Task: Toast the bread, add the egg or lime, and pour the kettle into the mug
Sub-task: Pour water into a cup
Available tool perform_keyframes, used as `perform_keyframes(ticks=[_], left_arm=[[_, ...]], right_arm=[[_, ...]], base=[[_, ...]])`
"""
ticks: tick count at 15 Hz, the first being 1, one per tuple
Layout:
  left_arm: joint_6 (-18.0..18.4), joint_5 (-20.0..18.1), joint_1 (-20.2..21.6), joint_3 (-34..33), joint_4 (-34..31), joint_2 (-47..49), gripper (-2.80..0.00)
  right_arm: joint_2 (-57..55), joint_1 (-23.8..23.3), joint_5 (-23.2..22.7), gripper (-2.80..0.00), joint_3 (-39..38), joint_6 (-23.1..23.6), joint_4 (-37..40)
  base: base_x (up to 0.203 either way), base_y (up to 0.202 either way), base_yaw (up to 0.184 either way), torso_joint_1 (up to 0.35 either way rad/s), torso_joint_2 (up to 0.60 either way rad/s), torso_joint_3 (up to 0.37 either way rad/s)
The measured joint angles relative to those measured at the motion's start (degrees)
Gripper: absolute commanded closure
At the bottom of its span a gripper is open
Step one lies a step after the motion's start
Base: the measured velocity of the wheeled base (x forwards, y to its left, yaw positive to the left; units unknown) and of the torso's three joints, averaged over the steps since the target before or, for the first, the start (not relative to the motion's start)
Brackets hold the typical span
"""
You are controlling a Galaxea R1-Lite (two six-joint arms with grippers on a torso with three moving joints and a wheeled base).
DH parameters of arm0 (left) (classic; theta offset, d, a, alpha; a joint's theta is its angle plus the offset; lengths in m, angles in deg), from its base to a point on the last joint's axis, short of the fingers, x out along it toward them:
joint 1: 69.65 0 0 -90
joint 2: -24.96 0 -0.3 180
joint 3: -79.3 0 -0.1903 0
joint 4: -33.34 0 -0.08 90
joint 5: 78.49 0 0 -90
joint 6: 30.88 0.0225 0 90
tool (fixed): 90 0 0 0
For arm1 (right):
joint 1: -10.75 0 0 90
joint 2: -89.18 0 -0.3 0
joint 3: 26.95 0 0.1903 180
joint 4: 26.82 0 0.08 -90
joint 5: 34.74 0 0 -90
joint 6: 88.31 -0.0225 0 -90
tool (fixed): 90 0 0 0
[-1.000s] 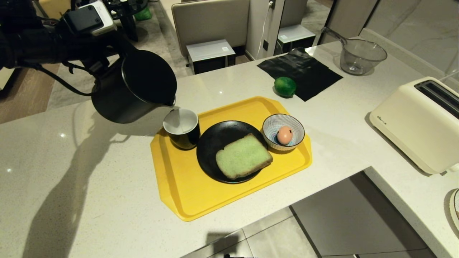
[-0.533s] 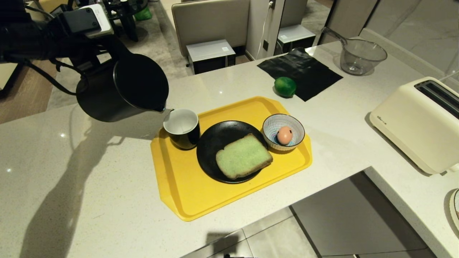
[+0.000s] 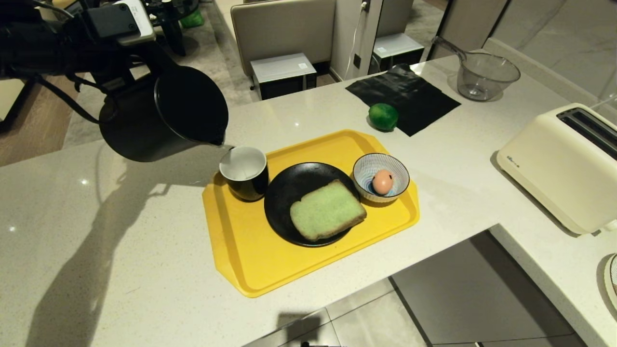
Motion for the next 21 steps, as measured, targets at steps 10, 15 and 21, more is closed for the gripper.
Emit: perform_keyframes(ticks=[10,15,21], left_arm=[[3.21,5.53,-3.49,0.09,-0.89,-0.09,0.00],[4.41,5.70,-3.58,-0.09,-0.86,-0.11,0.00],[4.96,6.36,-3.58,-0.20,-0.86,-0.12,0.00]], right_arm=[[0.00,-0.02,-0.05,0.00,0.00,0.02,-0.02],[0.00,0.00,-0.06,0.00,0.00,0.00,-0.05],[0.00,0.00,-0.02,0.00,0.00,0.00,-0.05]], base=[[0.000,0.000,0.000,0.000,0.00,0.000],[0.000,0.000,0.000,0.000,0.00,0.000],[0.000,0.000,0.000,0.000,0.00,0.000]])
